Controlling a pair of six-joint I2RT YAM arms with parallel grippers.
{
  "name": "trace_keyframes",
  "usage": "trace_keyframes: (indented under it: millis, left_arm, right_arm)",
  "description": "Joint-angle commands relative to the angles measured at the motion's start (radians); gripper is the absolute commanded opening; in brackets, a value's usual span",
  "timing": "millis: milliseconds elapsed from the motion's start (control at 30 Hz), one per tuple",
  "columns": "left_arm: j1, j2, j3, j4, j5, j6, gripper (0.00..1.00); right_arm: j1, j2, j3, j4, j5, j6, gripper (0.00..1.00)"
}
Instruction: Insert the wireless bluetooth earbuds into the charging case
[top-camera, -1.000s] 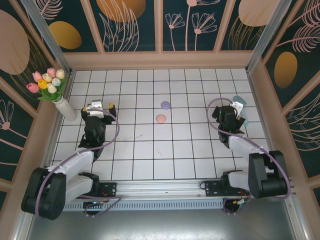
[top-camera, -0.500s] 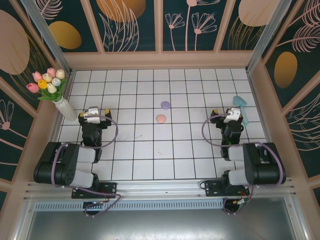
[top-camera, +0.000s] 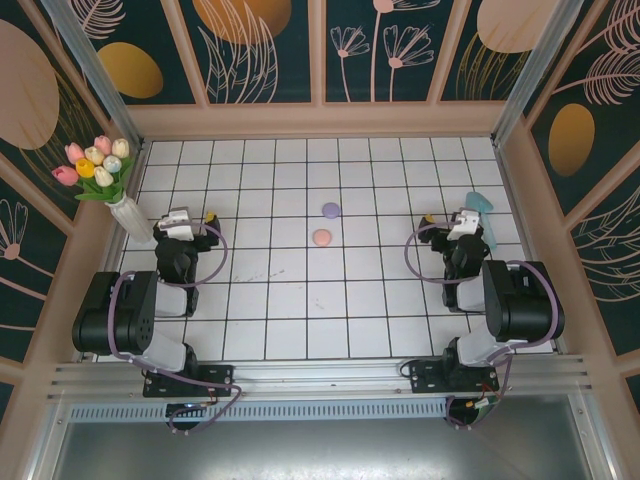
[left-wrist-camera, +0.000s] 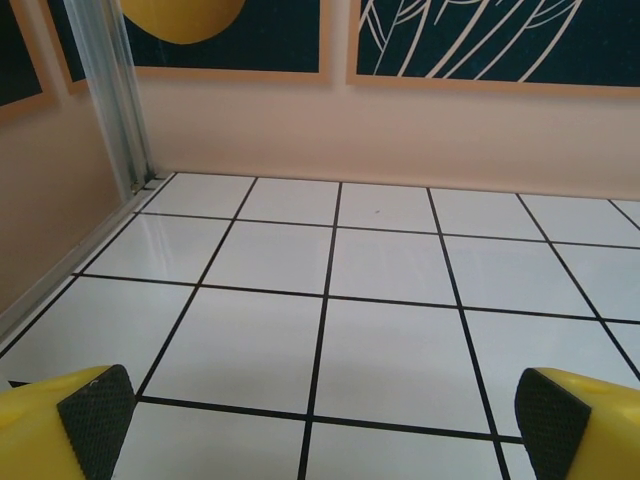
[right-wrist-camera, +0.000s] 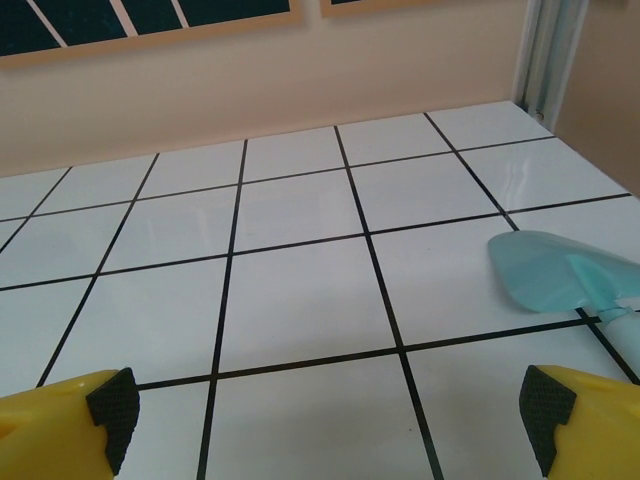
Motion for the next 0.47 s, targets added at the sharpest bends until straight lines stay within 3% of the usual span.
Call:
trace_keyframes:
  millis: [0,433]
  left_arm:
    - [0.004,0.006,0.014,0.005,0.02,-0.02,0.99]
    - [0.004,0.007,0.017,0.0,-0.002,-0.025,0.99]
  right_arm:
    - [0.004,-0.006,0.006,0.035,0.003,0.002,0.99]
    - [-0.015,-0.006,0.013,0.022,-0.027,0.008,0.99]
